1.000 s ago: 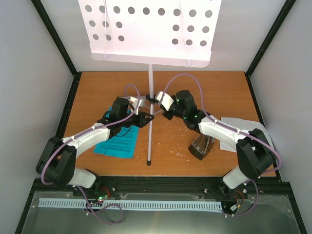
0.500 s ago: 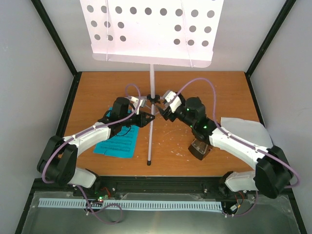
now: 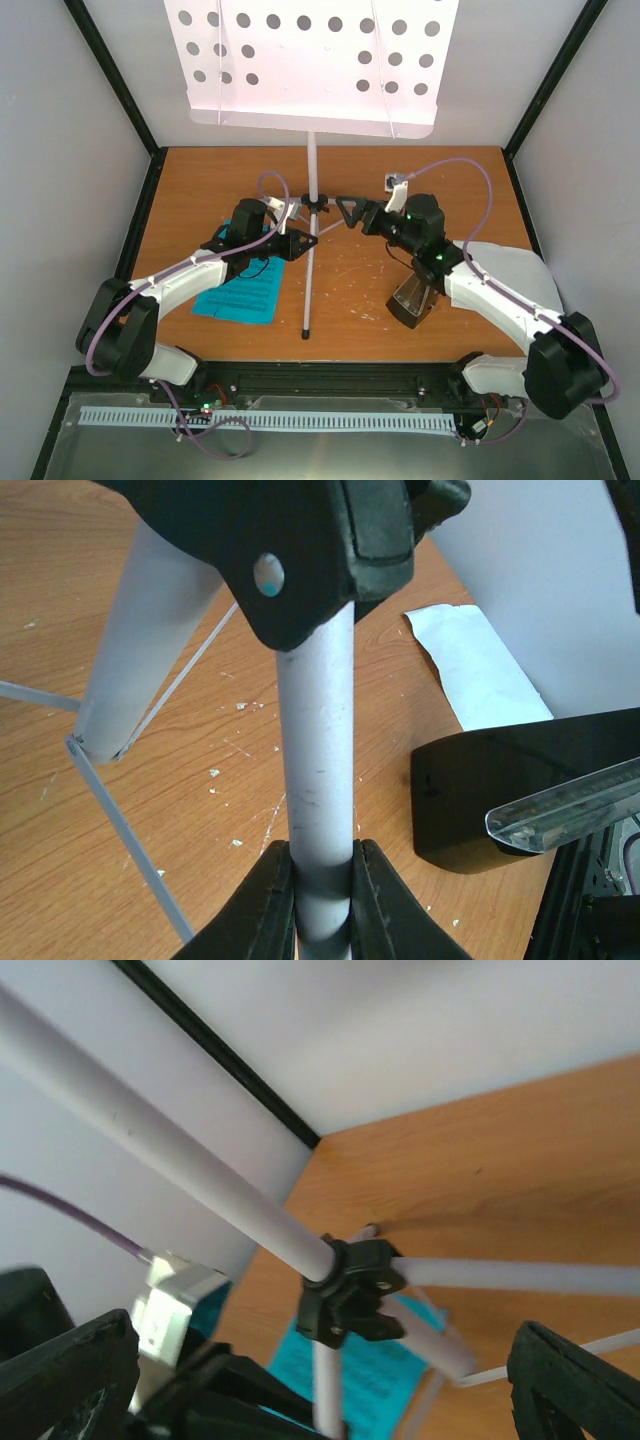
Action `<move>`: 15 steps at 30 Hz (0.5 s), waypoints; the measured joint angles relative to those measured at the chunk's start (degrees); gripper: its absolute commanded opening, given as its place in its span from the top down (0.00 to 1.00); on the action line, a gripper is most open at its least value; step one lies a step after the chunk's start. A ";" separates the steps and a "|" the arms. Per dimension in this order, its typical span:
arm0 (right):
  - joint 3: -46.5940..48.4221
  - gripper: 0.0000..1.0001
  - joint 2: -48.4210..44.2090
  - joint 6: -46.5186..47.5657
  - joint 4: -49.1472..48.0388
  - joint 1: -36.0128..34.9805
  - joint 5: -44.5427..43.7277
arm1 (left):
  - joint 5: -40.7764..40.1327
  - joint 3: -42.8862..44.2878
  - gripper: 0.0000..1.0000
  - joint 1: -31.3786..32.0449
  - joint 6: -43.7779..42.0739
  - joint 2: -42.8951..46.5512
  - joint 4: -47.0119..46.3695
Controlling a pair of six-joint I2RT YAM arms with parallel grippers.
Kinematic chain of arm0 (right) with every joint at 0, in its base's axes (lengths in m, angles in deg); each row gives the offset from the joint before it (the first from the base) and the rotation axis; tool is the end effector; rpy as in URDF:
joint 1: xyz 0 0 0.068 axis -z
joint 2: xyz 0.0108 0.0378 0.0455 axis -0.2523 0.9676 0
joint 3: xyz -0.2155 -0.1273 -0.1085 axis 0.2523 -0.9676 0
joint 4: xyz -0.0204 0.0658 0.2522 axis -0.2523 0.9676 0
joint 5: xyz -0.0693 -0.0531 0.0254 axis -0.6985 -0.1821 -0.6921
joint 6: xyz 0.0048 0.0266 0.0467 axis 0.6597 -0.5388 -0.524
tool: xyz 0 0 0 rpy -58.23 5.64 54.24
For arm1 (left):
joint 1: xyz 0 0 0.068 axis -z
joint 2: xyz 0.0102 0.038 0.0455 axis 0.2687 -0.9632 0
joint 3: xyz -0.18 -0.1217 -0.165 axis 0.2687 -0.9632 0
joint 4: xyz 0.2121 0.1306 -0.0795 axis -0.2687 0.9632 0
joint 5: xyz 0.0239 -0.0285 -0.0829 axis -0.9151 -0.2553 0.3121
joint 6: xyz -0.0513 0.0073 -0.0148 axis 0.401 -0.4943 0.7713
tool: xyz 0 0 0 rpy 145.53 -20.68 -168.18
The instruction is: Pack up the instrument practice props
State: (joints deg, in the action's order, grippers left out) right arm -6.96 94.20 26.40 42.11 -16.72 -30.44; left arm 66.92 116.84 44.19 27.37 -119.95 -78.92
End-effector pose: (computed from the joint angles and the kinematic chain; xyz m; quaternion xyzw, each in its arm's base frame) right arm 0.2390 0.1549 0.2978 -0.0518 0.7599 0.4219 0.4918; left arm 0.2571 -0.1612 0.2262 0.1704 0.8366 -0.4142 0.3153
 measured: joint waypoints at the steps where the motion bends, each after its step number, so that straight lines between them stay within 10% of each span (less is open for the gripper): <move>1: 0.85 0.03 0.90 -2.99 0.35 0.15 0.76 | 0.00 0.00 1.00 0.00 0.00 0.00 0.00; 15: 2.75 0.07 14.21 -46.29 -7.30 0.50 8.57 | 0.13 0.02 1.00 0.00 0.09 0.00 0.00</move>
State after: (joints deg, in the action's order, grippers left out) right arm -4.21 108.40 -19.89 34.81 -16.21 -21.87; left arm 67.06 116.86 44.19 27.46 -119.95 -78.92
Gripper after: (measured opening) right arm 0.947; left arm 0.155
